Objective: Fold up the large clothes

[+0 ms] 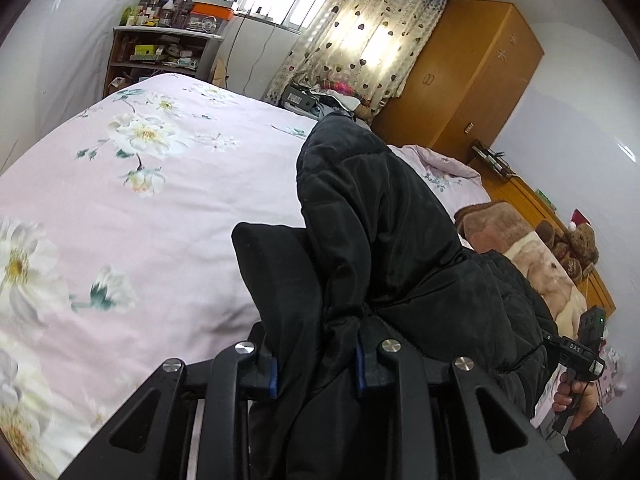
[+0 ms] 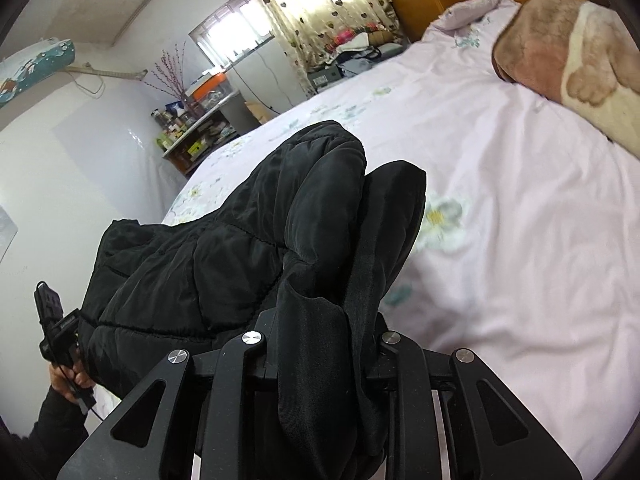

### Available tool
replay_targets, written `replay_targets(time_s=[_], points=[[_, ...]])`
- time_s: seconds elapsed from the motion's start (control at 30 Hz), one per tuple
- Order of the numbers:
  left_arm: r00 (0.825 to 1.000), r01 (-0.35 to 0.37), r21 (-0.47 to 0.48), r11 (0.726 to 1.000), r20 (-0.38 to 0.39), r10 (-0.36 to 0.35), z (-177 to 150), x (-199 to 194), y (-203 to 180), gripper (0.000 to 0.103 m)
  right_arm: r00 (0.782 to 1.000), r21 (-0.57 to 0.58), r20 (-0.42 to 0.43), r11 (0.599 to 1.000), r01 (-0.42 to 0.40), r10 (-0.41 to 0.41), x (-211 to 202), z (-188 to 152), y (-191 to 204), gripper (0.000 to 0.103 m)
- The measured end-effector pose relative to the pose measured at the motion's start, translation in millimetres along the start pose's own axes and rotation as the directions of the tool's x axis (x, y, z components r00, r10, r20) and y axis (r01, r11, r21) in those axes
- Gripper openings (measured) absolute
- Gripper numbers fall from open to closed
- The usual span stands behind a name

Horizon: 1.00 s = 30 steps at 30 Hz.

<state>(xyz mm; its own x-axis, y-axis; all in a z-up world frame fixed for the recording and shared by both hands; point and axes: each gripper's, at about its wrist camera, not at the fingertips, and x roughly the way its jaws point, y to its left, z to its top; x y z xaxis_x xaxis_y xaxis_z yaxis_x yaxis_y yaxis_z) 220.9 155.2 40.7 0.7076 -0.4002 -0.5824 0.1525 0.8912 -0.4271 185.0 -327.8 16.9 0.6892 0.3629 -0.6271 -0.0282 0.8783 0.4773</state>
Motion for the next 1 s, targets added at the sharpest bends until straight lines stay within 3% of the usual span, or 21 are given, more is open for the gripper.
replay_targets(time_s=[0.23,0.4,0.47,0.57,0.67,0.83,1.0], points=[[1.0,-0.005,-0.019,1.0,-0.03,0.004,-29.2,2.7,7.2,0.027,1.0,0.04,-0.021,0.999,-0.012,0.012,3.4,-22.8,-15.6,0.024],[0.996,-0.046,-0.053,0.998,-0.084,0.041,-58.9,15.3,24.9,0.028,0.998,0.059,-0.062,0.998,-0.001,0.005,20.2,-34.7,-28.8,0.024],[0.988,-0.091,-0.07,0.993,-0.128,0.082,-80.5,23.6,35.0,0.03,0.994,0.062,-0.101,0.997,0.037,-0.03,29.5,-48.0,-35.5,0.027],[0.974,-0.139,-0.133,0.981,-0.198,0.111,-107.5,38.4,56.9,0.037,0.981,0.123,-0.18,0.988,0.09,-0.067,49.1,-68.8,-61.9,0.04],[0.972,-0.159,-0.14,0.977,-0.195,0.131,-106.7,36.1,54.8,0.042,0.982,0.17,-0.181,0.982,0.086,-0.055,49.2,-70.4,-70.5,0.048],[0.961,-0.212,-0.096,0.973,-0.199,0.19,-93.3,16.3,40.5,0.047,0.974,0.072,-0.165,0.983,0.172,-0.158,27.3,-52.1,-46.4,0.052],[0.954,-0.292,-0.034,0.956,-0.077,0.289,-74.5,-17.0,24.6,0.045,0.959,-0.056,-0.038,0.959,0.279,-0.281,-2.4,-39.2,-17.0,0.052]])
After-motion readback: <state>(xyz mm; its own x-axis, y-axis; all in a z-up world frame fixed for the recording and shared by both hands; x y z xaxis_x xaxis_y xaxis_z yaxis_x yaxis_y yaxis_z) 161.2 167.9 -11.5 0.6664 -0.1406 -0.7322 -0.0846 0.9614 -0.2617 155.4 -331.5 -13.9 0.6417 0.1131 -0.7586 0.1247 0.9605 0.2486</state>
